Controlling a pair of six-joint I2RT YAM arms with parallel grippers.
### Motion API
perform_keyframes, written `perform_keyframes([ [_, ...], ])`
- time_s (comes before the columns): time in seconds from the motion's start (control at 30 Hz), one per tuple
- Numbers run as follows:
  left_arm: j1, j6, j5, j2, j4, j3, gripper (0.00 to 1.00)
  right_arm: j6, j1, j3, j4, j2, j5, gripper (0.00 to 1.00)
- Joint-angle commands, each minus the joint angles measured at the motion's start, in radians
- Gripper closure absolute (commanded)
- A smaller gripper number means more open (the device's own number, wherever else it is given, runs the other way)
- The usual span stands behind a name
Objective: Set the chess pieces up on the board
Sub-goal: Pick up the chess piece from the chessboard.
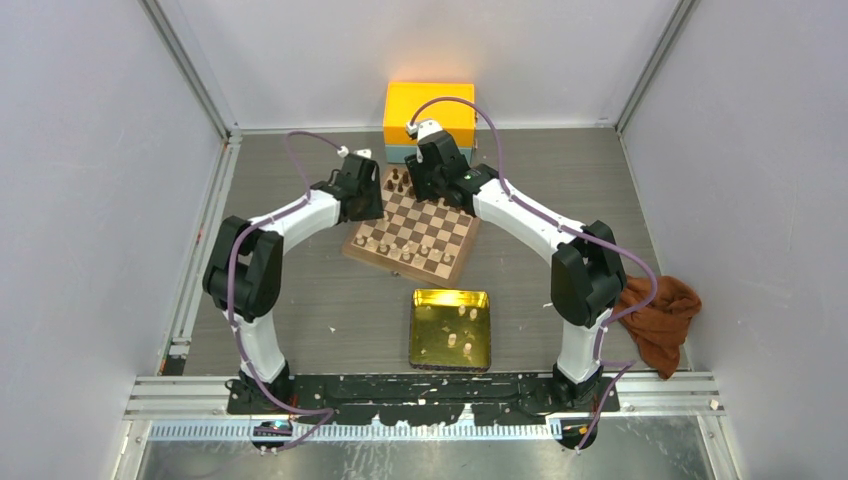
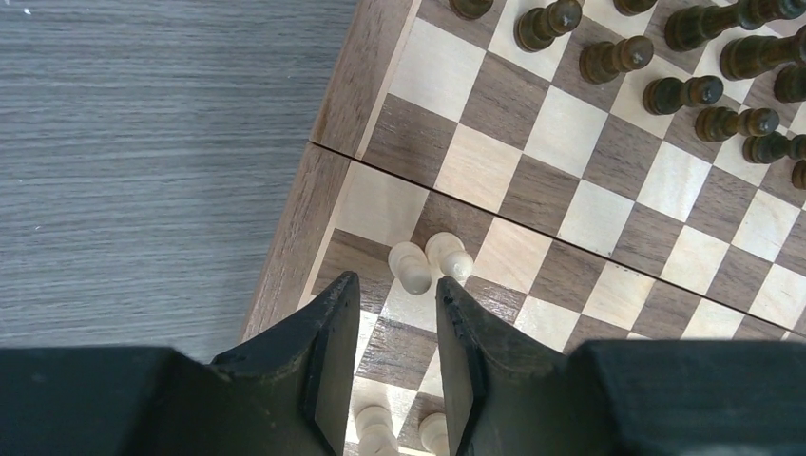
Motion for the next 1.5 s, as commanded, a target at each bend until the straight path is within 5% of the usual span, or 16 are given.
perform_keyframes([
  [0.0,0.007,0.016,0.014,0.011,0.011,0.051,0.64,0.006,-0.005,0.014,0.046,-0.034,0.001,0.54],
  [0.6,0.008,0.03,0.012,0.042,0.003,0.078,0.7,0.008,-0.007,0.018,0.056,-0.019,-0.004,0.54],
  [1.47,0.008,0.027,-0.007,-0.021,-0.01,0.05,0.93,0.016,-0.011,0.001,0.064,-0.039,-0.009,0.54],
])
